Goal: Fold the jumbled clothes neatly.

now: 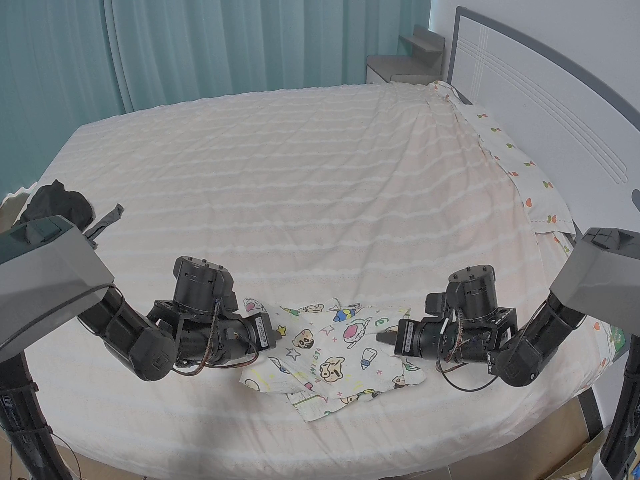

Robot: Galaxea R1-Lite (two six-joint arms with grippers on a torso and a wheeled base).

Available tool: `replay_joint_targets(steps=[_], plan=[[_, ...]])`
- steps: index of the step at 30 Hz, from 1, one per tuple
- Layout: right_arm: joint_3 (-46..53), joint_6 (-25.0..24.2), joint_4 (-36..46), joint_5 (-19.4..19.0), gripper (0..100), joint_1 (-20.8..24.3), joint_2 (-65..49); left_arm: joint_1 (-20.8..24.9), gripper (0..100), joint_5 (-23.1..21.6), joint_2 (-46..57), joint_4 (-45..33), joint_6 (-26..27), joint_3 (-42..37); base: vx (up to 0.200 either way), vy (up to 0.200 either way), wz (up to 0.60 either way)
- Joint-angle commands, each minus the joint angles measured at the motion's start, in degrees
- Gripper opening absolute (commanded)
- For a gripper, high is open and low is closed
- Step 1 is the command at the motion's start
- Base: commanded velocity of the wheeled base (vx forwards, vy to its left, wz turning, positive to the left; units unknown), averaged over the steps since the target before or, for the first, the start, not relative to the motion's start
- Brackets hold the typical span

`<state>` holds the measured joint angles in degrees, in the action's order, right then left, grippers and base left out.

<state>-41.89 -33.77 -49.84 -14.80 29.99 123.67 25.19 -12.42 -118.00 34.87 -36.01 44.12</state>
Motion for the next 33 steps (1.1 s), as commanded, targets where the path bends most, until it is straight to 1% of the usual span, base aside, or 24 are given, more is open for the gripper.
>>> replay_joint_targets(steps=[1, 7, 14, 30, 33], plan=[[1.2, 0.0, 0.0, -0.1, 0, -0.9, -2.3, 1.4, 0, 0.8, 1.0, -0.1, -0.3, 1.0, 0.000, -0.200, 0.00], [2.9, 0.0, -0.1, -0.1, 0, -2.0, -3.9, 3.8, 0, 1.6, 1.0, -2.3, -0.5, 2.8, 0.000, -0.200, 0.00], [4.1, 0.0, -0.1, -0.1, 0, -3.2, -5.3, 5.4, 0, 1.7, 1.0, -2.4, -2.2, 4.0, 0.000, -0.200, 0.00], [5.2, 0.0, 0.0, -0.2, 0, -4.8, -4.8, 6.5, 0, 1.7, 0.3, -2.4, -2.7, 3.4, 0.000, -0.200, 0.00], [5.2, 0.0, -0.1, -0.2, 0, -5.0, -3.4, 6.4, 0, 1.7, -0.6, -2.3, -2.7, 3.3, 0.000, 0.000, 0.00]])
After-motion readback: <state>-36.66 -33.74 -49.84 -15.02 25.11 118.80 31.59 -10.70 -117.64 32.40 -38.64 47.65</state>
